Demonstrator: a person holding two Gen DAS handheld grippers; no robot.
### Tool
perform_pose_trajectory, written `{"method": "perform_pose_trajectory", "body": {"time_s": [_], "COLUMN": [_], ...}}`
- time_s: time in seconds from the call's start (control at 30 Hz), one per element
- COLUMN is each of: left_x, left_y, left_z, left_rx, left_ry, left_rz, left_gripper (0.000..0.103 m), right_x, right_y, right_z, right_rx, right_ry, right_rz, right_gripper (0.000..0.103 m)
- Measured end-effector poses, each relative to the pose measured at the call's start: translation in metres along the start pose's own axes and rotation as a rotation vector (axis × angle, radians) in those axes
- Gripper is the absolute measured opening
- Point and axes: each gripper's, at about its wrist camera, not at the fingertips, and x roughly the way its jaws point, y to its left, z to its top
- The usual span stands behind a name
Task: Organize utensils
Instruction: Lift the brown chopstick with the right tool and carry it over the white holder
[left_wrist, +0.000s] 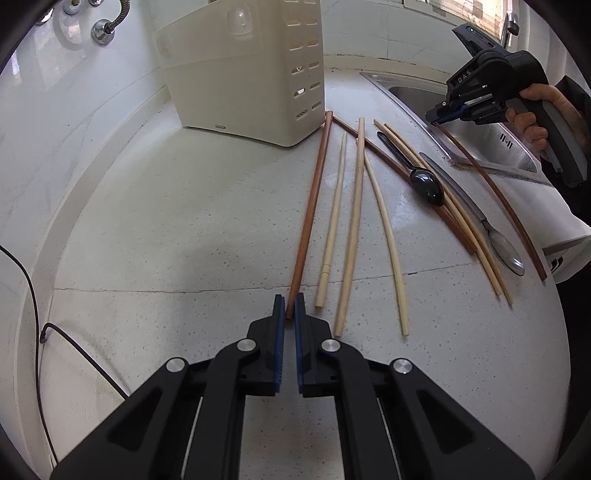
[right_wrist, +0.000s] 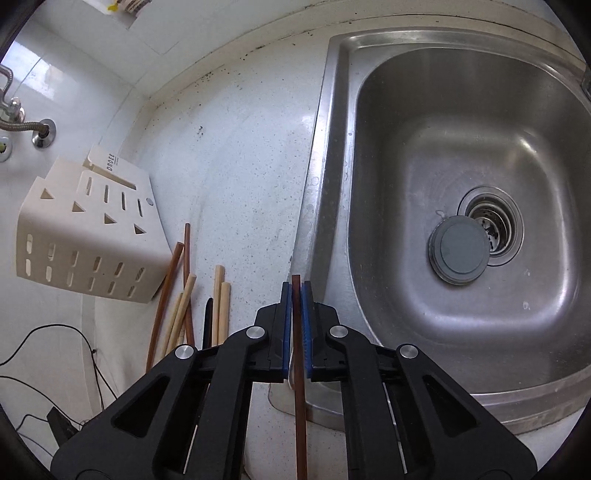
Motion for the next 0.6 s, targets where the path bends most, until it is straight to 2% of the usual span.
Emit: {"method": "perform_pose_trajectory", "body": {"time_s": [0.3,0.6], "left_x": [-0.04,-0.078], "left_y": [-0.008,-0.038], "left_z": [0.009,0.025], "left_rx": [-0.11,-0.187], "left_ry": [-0.13,-0.245], "left_rz": [0.033,0.082], "left_gripper": [0.005,0.004], "right_x": [-0.033,-0.087], "right_y": [0.006,0.033], "right_z": [0.001,0.002], "right_rx": [-0.047,-0.224], "right_ry": [-0.077,-0.194], "right_rz": [0.111,0.207], "right_gripper": [0.005,0.005]}}
